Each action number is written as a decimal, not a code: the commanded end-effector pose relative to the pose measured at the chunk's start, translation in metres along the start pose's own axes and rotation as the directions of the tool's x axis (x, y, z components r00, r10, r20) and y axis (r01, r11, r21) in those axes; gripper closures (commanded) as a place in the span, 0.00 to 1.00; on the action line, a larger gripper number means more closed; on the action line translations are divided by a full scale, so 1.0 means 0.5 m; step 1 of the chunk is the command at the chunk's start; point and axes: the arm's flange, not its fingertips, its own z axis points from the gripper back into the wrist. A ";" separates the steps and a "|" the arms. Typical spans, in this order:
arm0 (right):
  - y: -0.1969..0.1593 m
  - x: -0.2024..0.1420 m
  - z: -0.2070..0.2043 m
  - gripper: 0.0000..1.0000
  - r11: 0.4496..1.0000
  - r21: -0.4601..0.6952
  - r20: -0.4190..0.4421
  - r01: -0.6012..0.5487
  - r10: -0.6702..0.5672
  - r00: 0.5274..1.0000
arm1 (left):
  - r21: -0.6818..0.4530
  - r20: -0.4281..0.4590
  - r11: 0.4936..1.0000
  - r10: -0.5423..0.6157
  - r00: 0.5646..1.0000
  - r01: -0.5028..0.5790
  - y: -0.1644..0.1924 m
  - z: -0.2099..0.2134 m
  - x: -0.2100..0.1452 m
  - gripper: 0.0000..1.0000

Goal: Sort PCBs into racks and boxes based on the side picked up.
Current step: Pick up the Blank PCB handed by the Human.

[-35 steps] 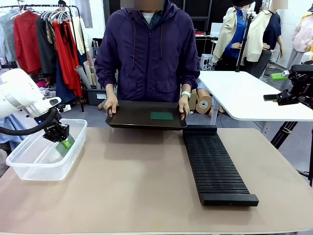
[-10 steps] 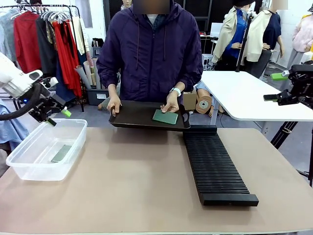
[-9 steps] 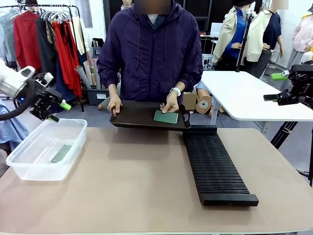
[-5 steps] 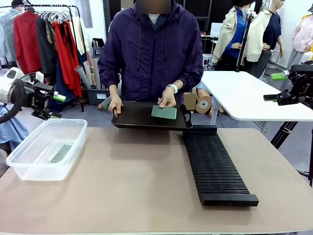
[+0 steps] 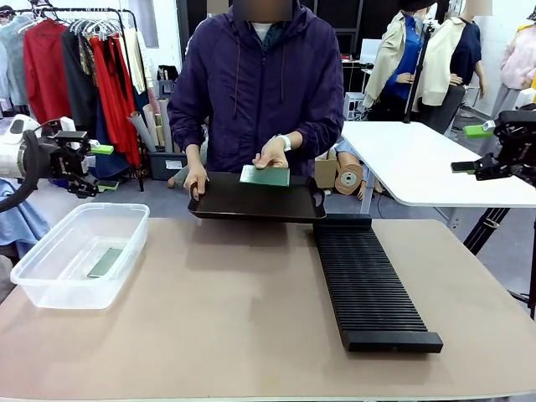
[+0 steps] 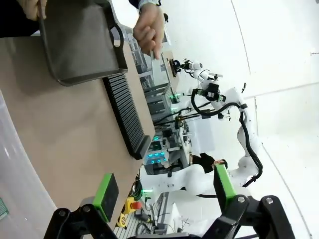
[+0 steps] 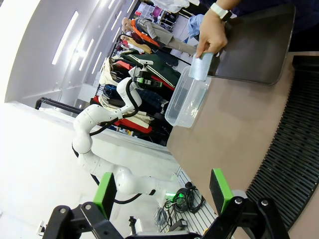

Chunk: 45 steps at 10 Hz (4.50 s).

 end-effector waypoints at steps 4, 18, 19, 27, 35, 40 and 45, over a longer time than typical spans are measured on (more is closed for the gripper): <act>0.005 0.001 -0.001 0.00 1.000 0.004 0.001 -0.003 0.003 1.000 | 0.000 0.000 1.000 0.000 1.000 0.000 0.000 0.000 0.000 0.00; 0.005 0.001 -0.001 0.00 1.000 0.004 0.001 -0.003 0.003 1.000 | 0.000 0.000 1.000 0.000 1.000 0.000 0.000 0.000 0.000 0.00; 0.005 0.001 -0.001 0.00 1.000 0.004 0.001 -0.003 0.003 1.000 | 0.000 0.000 1.000 0.000 1.000 0.000 0.000 0.000 0.000 0.00; -0.088 0.093 -0.130 0.00 0.995 0.096 -0.026 -0.033 0.036 0.999 | 0.000 0.000 1.000 0.000 1.000 0.000 0.000 0.000 0.000 0.00; -0.257 0.207 -0.303 0.00 0.994 0.106 -0.133 0.004 0.010 0.991 | 0.000 0.000 1.000 0.000 1.000 0.000 0.000 0.000 0.000 0.00; -0.302 0.239 -0.396 0.00 0.981 0.194 -0.200 0.003 0.037 0.979 | 0.000 0.000 1.000 0.000 1.000 0.000 0.000 0.000 0.000 0.00; -0.302 0.230 -0.488 0.00 0.982 0.183 -0.167 0.043 -0.013 0.986 | 0.000 0.000 1.000 0.000 1.000 0.000 0.000 0.000 0.000 0.00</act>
